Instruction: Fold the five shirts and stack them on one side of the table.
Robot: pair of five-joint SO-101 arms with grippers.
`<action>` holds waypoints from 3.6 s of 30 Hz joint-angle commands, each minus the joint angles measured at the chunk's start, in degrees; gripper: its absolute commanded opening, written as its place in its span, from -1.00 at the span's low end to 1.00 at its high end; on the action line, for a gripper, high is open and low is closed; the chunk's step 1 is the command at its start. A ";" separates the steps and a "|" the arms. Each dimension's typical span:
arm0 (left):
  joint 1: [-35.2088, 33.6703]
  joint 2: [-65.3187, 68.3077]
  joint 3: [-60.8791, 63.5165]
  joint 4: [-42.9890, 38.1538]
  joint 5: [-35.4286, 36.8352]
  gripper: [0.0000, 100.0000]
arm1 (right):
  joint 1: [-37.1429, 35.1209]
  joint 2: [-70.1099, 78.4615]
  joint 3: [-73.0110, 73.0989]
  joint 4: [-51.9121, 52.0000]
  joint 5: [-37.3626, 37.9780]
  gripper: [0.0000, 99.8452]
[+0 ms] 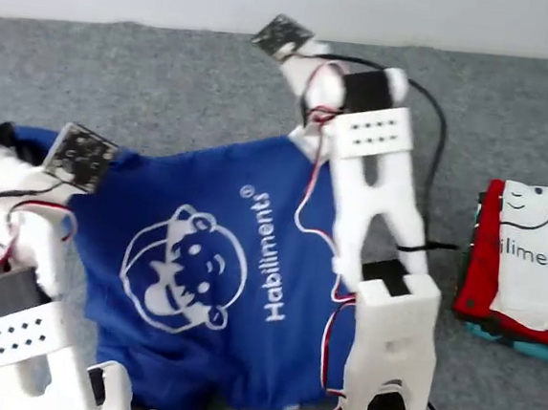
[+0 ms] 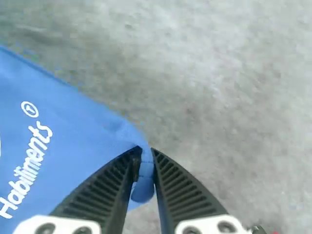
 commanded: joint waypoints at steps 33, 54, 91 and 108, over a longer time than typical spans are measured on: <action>12.48 82.99 -95.34 8.09 4.40 -0.97 | 14.37 1.10 -2.64 -31.08 9.32 -0.98; 13.45 87.12 -144.57 40.79 4.66 -0.97 | 10.33 -18.68 -2.73 -24.75 15.03 -0.98; 16.62 67.69 -124.97 58.46 3.78 -0.97 | 10.51 -42.07 20.57 -6.11 19.43 -0.98; 19.08 107.34 -126.90 31.38 2.64 -0.97 | 11.30 -9.27 32.00 -49.45 19.34 -0.98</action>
